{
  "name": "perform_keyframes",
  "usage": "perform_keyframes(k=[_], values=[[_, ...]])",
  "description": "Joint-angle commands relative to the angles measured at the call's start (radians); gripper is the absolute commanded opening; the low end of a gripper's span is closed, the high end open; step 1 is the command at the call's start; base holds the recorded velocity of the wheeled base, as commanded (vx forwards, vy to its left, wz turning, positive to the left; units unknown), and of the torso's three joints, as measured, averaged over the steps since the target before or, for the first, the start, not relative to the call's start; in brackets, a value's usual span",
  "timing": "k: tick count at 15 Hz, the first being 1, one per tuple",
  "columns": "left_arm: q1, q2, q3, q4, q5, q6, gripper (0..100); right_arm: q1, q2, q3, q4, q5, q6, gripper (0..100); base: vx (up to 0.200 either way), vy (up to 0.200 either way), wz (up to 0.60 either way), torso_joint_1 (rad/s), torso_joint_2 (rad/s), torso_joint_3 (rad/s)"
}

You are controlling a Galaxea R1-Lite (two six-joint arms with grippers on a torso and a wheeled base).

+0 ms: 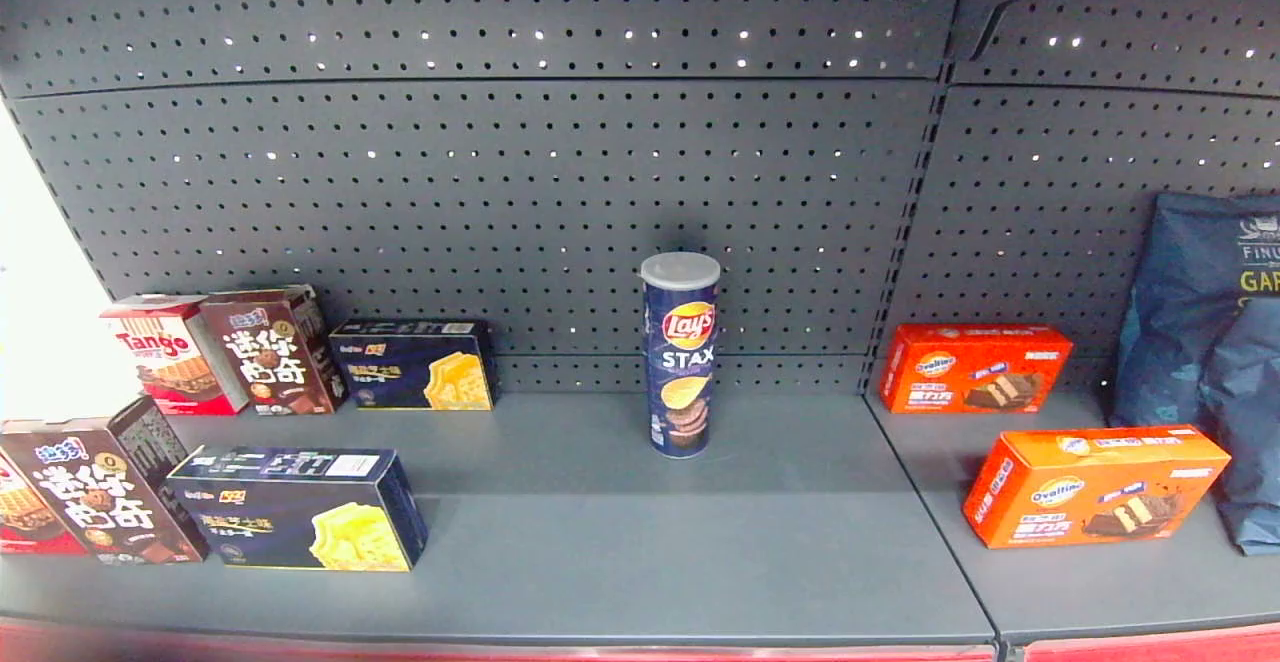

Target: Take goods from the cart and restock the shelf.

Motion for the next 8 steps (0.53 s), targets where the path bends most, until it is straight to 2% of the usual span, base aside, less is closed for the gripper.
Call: perform_keyframes(k=[1, 8], values=[[0.0, 0.0, 0.0, 0.0, 0.0, 0.0, 100, 0.0, 0.0, 0.0, 0.0, 0.001, -0.001, 100, 0.0, 0.0, 0.0, 0.0, 0.0, 0.0], [0.0, 0.0, 0.0, 0.0, 0.0, 0.0, 100, 0.0, 0.0, -0.002, 0.0, 0.002, -0.002, 100, 0.0, 0.0, 0.0, 0.0, 0.0, 0.0]])
